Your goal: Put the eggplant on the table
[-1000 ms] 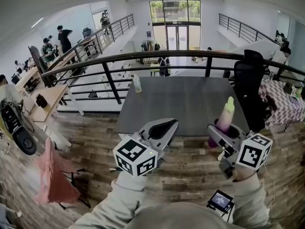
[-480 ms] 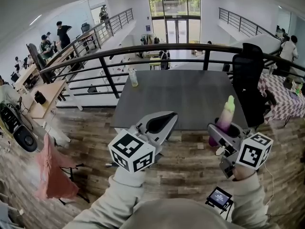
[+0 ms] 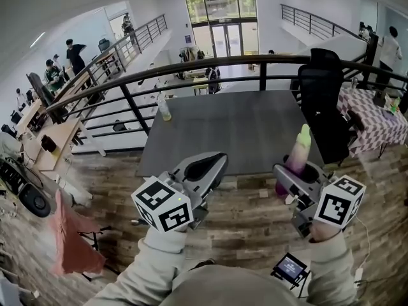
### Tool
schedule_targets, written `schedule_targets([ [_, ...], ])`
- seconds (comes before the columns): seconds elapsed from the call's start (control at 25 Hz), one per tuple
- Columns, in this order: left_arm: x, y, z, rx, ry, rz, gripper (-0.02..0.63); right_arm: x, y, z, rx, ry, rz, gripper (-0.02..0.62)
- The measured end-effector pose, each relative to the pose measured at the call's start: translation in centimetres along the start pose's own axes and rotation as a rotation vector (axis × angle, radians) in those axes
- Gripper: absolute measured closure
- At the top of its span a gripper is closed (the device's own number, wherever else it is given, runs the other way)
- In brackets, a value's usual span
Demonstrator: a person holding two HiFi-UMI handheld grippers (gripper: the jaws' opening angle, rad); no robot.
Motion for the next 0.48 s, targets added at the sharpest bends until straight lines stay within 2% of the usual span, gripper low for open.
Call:
schedule_targets([
  [0.2,-0.4,-0.5,0.6,-0.017,-0.003,0.007,0.600,0.1,1.2,0.9,0.023,-0.027,-0.002,0.382],
  [0.48,-0.6,-3.9,1.4,-0.003,0.007,0.008,0.600,0.4,2.8,3.6,0.033,-0.034,0.018,0.382],
])
Point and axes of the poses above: the fingertips, and each gripper's own axes: z forward along the fingers, y to its right, x out of its top, the point moved 10 cm from there along -z, backward along the fingers, and after that the axes turned 5 degrees about y, right-handed, at the moved point
